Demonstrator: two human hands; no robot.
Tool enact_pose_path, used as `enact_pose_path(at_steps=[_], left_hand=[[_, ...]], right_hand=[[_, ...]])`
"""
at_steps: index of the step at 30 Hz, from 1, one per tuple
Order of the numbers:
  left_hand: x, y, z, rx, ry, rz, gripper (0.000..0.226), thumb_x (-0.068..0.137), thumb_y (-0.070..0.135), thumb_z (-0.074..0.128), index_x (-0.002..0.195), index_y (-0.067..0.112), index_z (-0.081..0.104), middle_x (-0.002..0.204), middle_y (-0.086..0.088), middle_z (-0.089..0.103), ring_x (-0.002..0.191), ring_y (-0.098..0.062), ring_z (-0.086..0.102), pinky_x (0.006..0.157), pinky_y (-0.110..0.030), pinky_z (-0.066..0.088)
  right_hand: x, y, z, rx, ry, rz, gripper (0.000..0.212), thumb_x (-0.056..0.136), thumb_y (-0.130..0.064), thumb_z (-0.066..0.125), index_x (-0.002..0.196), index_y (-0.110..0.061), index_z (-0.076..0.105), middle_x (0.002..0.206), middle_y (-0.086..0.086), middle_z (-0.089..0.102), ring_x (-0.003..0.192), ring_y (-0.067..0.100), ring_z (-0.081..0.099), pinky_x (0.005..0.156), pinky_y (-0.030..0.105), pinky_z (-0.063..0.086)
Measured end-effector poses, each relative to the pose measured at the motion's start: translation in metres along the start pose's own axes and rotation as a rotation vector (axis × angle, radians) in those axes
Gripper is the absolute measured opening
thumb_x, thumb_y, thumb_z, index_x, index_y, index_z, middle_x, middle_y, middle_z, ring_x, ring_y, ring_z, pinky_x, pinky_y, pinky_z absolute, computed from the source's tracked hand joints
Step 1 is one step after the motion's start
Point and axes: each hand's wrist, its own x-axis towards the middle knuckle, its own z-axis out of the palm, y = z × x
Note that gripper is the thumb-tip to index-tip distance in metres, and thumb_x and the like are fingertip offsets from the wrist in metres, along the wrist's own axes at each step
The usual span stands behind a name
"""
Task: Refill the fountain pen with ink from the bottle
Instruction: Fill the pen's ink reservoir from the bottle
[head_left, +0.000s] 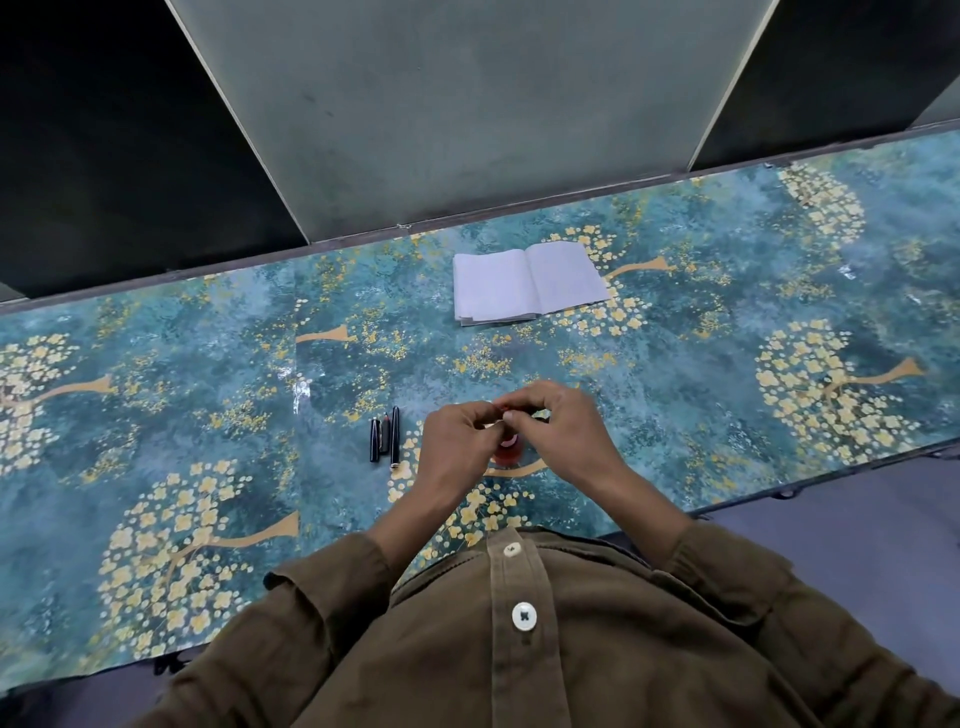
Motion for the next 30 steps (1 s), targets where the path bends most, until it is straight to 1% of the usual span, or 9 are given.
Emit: enact_pose_path(at_steps=[2, 6, 8, 14, 16, 18, 21, 24, 30], left_hand=[[0.001, -0.003, 0.002, 0.011, -0.014, 0.001, 0.011, 0.083, 0.012, 0.071, 0.081, 0.016, 0.082, 0.070, 0.003, 0.077, 0.065, -0.007, 0.073, 0.063, -0.023, 0.059], [0.000, -0.006, 0.004, 0.046, -0.016, 0.021, 0.013, 0.084, 0.009, 0.070, 0.085, 0.015, 0.082, 0.071, 0.002, 0.076, 0.063, 0.001, 0.070, 0.059, -0.010, 0.052], [0.000, -0.007, 0.004, 0.061, -0.011, 0.031, 0.013, 0.084, 0.009, 0.070, 0.084, 0.015, 0.082, 0.073, 0.000, 0.077, 0.064, 0.002, 0.070, 0.058, -0.008, 0.050], [0.002, -0.010, 0.003, 0.102, -0.012, 0.057, 0.014, 0.082, 0.009, 0.069, 0.086, 0.015, 0.082, 0.078, -0.002, 0.079, 0.067, -0.001, 0.071, 0.063, -0.016, 0.056], [0.003, -0.011, 0.003, 0.106, -0.016, 0.056, 0.015, 0.081, 0.008, 0.069, 0.087, 0.014, 0.082, 0.079, -0.003, 0.079, 0.070, -0.006, 0.072, 0.068, -0.025, 0.060], [0.003, -0.011, 0.002, 0.102, -0.027, 0.042, 0.015, 0.080, 0.006, 0.069, 0.084, 0.014, 0.081, 0.077, -0.002, 0.078, 0.068, -0.006, 0.072, 0.067, -0.025, 0.060], [0.003, -0.008, 0.002, 0.099, -0.035, 0.045, 0.019, 0.076, 0.003, 0.067, 0.078, 0.016, 0.081, 0.071, 0.000, 0.077, 0.062, -0.001, 0.070, 0.061, -0.018, 0.056], [0.003, -0.007, 0.002, 0.078, -0.037, 0.056, 0.022, 0.077, 0.000, 0.067, 0.080, 0.016, 0.082, 0.070, 0.002, 0.077, 0.059, 0.006, 0.067, 0.058, -0.010, 0.050], [0.004, -0.012, 0.002, 0.088, -0.022, 0.054, 0.017, 0.079, 0.007, 0.070, 0.086, 0.017, 0.082, 0.077, -0.001, 0.079, 0.069, -0.002, 0.072, 0.068, -0.022, 0.059]], right_hand=[[-0.001, 0.003, 0.001, -0.031, -0.009, -0.014, 0.017, 0.088, -0.015, 0.071, 0.104, -0.018, 0.078, 0.098, -0.006, 0.071, 0.092, 0.007, 0.066, 0.083, 0.019, 0.051], [-0.003, 0.011, 0.004, -0.130, -0.031, -0.108, 0.020, 0.090, -0.017, 0.070, 0.109, -0.018, 0.077, 0.099, -0.003, 0.070, 0.092, 0.009, 0.064, 0.081, 0.011, 0.046], [-0.004, 0.014, 0.005, -0.155, -0.028, -0.136, 0.018, 0.091, -0.017, 0.069, 0.107, -0.017, 0.077, 0.098, -0.002, 0.070, 0.091, 0.011, 0.065, 0.082, 0.014, 0.048], [-0.004, 0.016, 0.008, -0.202, 0.032, -0.173, 0.015, 0.089, -0.022, 0.072, 0.101, -0.018, 0.079, 0.093, -0.003, 0.072, 0.087, 0.015, 0.066, 0.079, 0.033, 0.056], [-0.005, 0.016, 0.010, -0.189, 0.076, -0.156, 0.013, 0.086, -0.026, 0.075, 0.096, -0.018, 0.079, 0.089, -0.004, 0.072, 0.084, 0.014, 0.066, 0.075, 0.035, 0.056], [-0.005, 0.015, 0.012, -0.189, 0.109, -0.137, 0.013, 0.084, -0.030, 0.076, 0.090, -0.018, 0.079, 0.086, -0.005, 0.071, 0.080, 0.012, 0.066, 0.071, 0.035, 0.056], [-0.004, 0.015, 0.013, -0.172, 0.118, -0.120, 0.012, 0.082, -0.029, 0.078, 0.088, -0.018, 0.077, 0.084, -0.005, 0.069, 0.076, 0.013, 0.064, 0.071, 0.035, 0.055], [-0.005, 0.017, 0.012, -0.142, 0.079, -0.139, 0.015, 0.083, -0.020, 0.077, 0.098, -0.016, 0.078, 0.088, -0.001, 0.069, 0.081, 0.015, 0.064, 0.077, 0.033, 0.054], [-0.006, 0.015, 0.013, -0.151, 0.080, -0.137, 0.012, 0.085, -0.020, 0.075, 0.096, -0.015, 0.079, 0.088, -0.001, 0.070, 0.081, 0.015, 0.065, 0.075, 0.035, 0.055]])
